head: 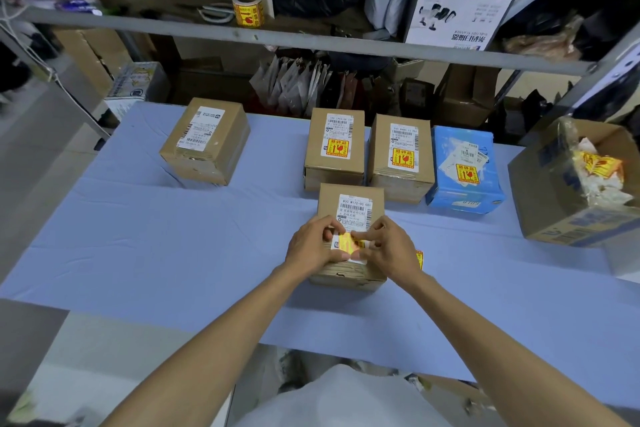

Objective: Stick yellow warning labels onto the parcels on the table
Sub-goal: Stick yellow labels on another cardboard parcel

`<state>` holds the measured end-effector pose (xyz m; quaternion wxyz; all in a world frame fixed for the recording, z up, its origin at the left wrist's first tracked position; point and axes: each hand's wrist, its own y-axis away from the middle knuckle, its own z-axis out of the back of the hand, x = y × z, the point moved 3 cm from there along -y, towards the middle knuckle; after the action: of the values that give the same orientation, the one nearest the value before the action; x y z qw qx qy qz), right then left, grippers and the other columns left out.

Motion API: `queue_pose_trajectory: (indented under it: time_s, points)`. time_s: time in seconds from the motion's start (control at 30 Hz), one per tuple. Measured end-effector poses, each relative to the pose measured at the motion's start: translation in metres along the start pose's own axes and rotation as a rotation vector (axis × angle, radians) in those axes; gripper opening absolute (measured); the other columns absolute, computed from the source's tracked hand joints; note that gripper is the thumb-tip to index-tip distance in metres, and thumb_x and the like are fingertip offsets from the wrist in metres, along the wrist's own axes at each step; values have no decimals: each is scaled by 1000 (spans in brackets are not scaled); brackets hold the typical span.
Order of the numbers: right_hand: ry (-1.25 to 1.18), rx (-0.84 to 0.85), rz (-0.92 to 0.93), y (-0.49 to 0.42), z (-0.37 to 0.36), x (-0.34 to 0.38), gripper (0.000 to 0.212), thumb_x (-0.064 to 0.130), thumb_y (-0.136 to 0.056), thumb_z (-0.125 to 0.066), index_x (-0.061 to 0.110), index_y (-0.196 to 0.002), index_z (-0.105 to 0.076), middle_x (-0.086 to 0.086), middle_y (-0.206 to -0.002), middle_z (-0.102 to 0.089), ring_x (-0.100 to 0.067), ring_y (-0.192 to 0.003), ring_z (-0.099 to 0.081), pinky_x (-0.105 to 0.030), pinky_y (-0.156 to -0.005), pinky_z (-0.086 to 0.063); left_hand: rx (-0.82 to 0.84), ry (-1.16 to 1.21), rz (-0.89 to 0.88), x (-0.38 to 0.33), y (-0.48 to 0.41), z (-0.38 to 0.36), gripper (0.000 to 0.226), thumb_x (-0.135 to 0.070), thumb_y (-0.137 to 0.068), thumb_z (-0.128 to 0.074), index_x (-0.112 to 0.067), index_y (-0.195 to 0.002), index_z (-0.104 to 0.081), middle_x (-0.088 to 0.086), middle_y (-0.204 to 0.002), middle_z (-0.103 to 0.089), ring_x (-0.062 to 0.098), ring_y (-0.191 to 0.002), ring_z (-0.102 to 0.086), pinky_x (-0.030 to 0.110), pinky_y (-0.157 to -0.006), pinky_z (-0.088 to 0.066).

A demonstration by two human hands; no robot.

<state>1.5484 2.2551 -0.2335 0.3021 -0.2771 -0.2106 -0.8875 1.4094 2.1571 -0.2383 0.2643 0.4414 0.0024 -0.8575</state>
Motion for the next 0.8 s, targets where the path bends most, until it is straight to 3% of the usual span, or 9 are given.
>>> queue_pose_trajectory:
  time_s: [0.13,0.23,0.3,0.37,0.47,0.63,0.73,0.8]
  points:
    - [66,-19,-2,3,12,-14,30,34,-77,-76,33,-107,-73,5,-93,-52,-16,-89,-53,-34,-69,-45,32,9,-3,-1,-3,0,42,-28,-59,-88,-31,-92,-63,-14,-84,-52,8,-78,-56,27,-69,-48]
    - [131,-49,43,6,12,-9,22,33,-85,-69,27,-106,-75,2,-93,-55,-14,-85,-51,-34,-65,-45,-5,64,47,3,-4,0,32,-19,-70,-79,-26,-96,-62,-9,-87,-56,11,-81,-57,26,-72,-47]
    - [200,-42,83,5,11,-1,21,30,-89,-66,22,-105,-75,-1,-96,-57,-17,-91,-53,-32,-65,-45,-40,162,125,4,-8,4,24,-10,-84,-61,-16,-105,-53,-2,-106,-55,14,-96,-55,26,-78,-47]
    - [237,-30,94,0,11,8,22,24,-89,-64,21,-108,-74,-3,-105,-59,-21,-101,-55,-32,-70,-48,1,337,183,0,-11,9,24,-7,-95,-47,-18,-111,-34,3,-118,-43,17,-109,-52,22,-76,-49]
    - [127,-61,76,-5,12,25,28,17,-88,-64,18,-115,-69,-2,-108,-60,-15,-95,-59,-29,-77,-49,81,398,174,-11,-15,20,23,-9,-101,-35,-20,-114,-21,7,-119,-39,14,-104,-51,15,-67,-50]
    - [-177,-158,174,-10,22,61,32,12,-86,-68,16,-117,-64,-1,-100,-64,-9,-80,-60,-22,-74,-53,-25,481,147,-25,-22,28,21,-12,-99,-47,-15,-118,-39,6,-118,-51,16,-100,-57,17,-74,-51]
    - [-260,-176,209,-12,29,71,24,11,-83,-72,16,-106,-70,1,-95,-67,-5,-77,-62,-12,-68,-51,-141,599,130,-33,-27,34,20,-11,-90,-63,-12,-108,-54,7,-108,-58,18,-95,-62,18,-67,-56]
    - [-306,-191,209,-14,33,74,21,9,-79,-74,14,-99,-72,2,-90,-69,-4,-75,-62,-14,-68,-52,-184,675,146,-36,-30,37,17,-8,-85,-69,-11,-98,-59,7,-96,-63,23,-92,-66,27,-70,-59]
